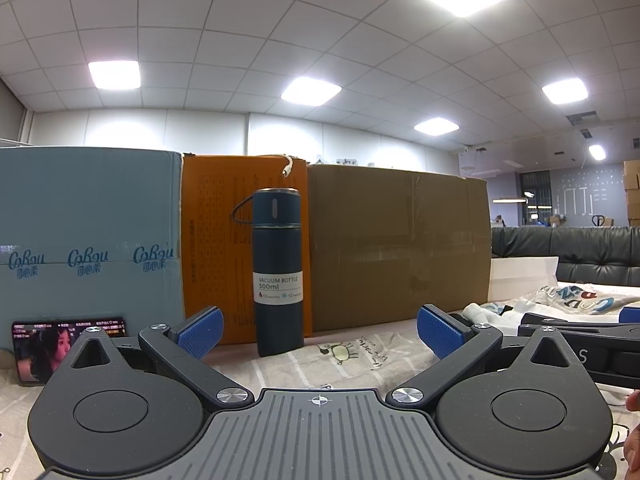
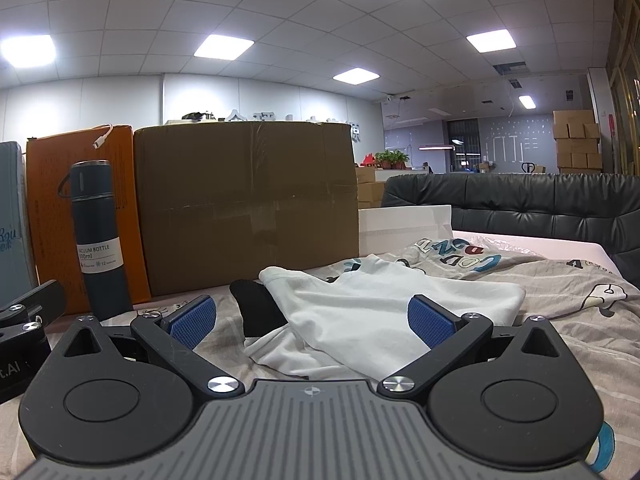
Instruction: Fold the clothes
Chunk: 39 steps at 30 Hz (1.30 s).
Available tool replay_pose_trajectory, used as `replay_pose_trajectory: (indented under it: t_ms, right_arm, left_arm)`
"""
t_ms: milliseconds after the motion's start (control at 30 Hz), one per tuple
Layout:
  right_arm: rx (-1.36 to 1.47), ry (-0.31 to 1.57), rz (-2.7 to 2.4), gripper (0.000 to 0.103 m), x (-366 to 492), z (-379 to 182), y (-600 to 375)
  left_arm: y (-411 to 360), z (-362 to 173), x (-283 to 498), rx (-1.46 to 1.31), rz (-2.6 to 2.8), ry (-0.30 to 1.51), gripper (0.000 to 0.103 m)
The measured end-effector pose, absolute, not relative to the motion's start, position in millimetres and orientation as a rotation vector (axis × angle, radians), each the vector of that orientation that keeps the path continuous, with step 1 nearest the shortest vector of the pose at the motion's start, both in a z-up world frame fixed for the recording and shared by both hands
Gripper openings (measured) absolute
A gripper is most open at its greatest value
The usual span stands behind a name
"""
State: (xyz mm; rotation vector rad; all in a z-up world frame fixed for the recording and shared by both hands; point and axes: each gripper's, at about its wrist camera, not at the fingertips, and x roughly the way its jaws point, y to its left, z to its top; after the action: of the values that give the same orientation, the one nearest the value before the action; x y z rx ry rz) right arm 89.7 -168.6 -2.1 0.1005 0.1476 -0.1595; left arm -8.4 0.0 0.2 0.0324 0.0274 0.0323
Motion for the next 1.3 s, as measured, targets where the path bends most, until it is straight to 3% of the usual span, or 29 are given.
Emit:
replay_pose_trajectory:
  t_ms: [1300]
  right_arm:
    - [0.091,0.167,-0.153,0.103,91.4,-2.4,-167.8]
  left_arm:
    - [0.2,0.8,-7.0,0.033,0.03,0.032,0.103]
